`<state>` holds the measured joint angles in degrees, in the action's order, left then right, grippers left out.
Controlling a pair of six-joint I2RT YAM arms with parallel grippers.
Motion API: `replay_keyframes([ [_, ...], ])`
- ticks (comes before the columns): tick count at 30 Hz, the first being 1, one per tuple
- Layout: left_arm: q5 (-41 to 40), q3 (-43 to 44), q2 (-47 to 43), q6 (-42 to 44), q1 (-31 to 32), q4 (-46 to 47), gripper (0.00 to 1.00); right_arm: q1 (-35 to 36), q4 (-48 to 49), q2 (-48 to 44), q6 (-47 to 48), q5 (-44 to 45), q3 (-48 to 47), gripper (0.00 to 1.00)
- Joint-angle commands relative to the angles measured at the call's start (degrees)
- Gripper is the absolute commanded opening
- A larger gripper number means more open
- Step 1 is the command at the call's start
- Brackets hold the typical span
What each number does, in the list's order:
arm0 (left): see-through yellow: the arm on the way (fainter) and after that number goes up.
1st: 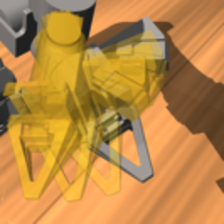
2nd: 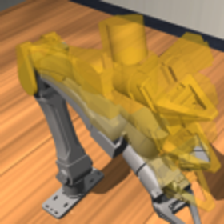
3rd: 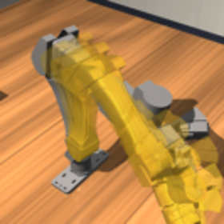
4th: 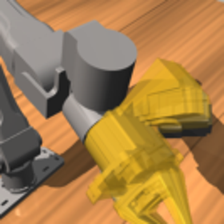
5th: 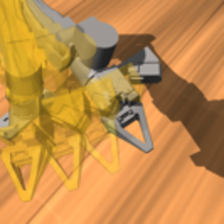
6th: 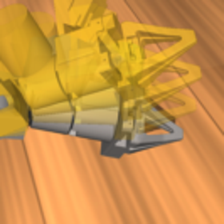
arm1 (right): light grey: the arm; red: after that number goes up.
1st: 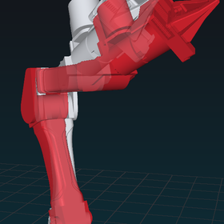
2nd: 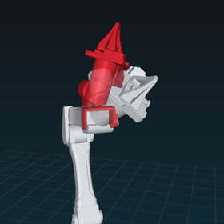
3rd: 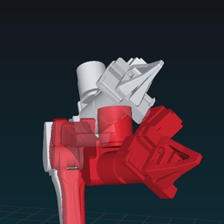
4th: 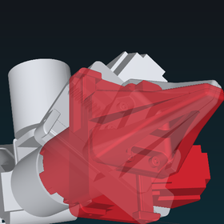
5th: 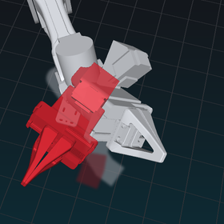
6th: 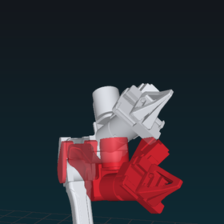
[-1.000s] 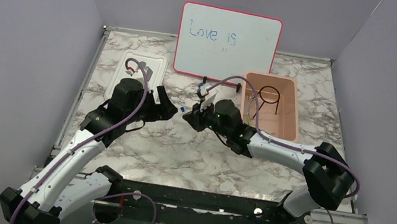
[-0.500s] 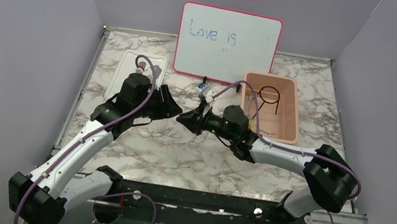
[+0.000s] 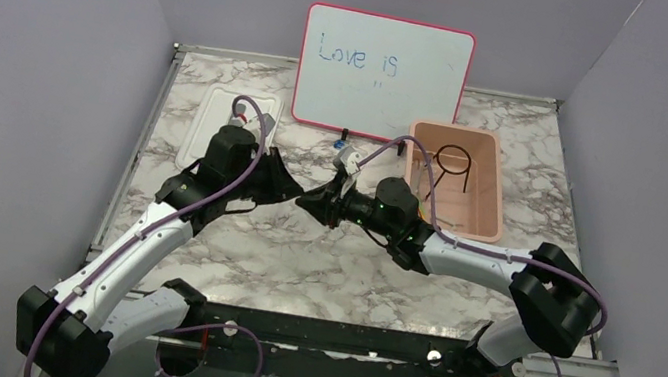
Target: Organize the chemistry lab equipment
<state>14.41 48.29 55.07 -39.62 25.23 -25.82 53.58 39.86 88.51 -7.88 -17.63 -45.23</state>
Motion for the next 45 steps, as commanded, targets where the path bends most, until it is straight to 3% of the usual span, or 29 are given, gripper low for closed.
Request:
replay_keyframes([
  [1,-0.94,0.34,-0.32,3.57,-0.01,0.43,0.07,0.38,1.71,0.82,-0.72,0.51,-0.78,0.29],
  [3,-4.49,0.64,-1.59,5.32,-0.01,-0.92,0.07,0.38,1.66,1.31,-2.63,3.83,-0.83,0.42],
  [6,-13.10,0.23,-3.47,7.55,-0.01,-3.85,0.08,0.38,1.98,1.98,-5.53,9.36,-0.59,0.50],
  [11,-26.29,-3.54,-5.91,8.41,-0.01,-5.16,0.08,0.30,3.88,3.75,-10.23,16.35,0.39,0.50],
  [16,-32.93,-4.83,-7.11,6.28,1.05,-2.77,0.08,-0.51,7.39,6.14,-16.02,22.60,2.91,0.47],
  [21,-40.85,-6.64,-4.42,4.66,5.48,-1.28,0.08,-5.15,13.62,8.71,-24.44,18.94,6.63,0.45],
  [24,-46.06,-7.64,-2.43,2.49,9.06,-0.39,0.08,-6.67,15.52,10.11,-24.88,16.11,7.47,0.44],
  [35,-52.83,-11.06,3.63,-2.76,12.98,6.89,0.08,-7.40,16.10,11.37,-24.33,14.57,7.79,0.43],
  [45,-53.37,-13.49,5.89,0.51,13.63,15.49,0.08,-7.44,16.75,11.52,-24.29,14.20,8.26,0.42],
])
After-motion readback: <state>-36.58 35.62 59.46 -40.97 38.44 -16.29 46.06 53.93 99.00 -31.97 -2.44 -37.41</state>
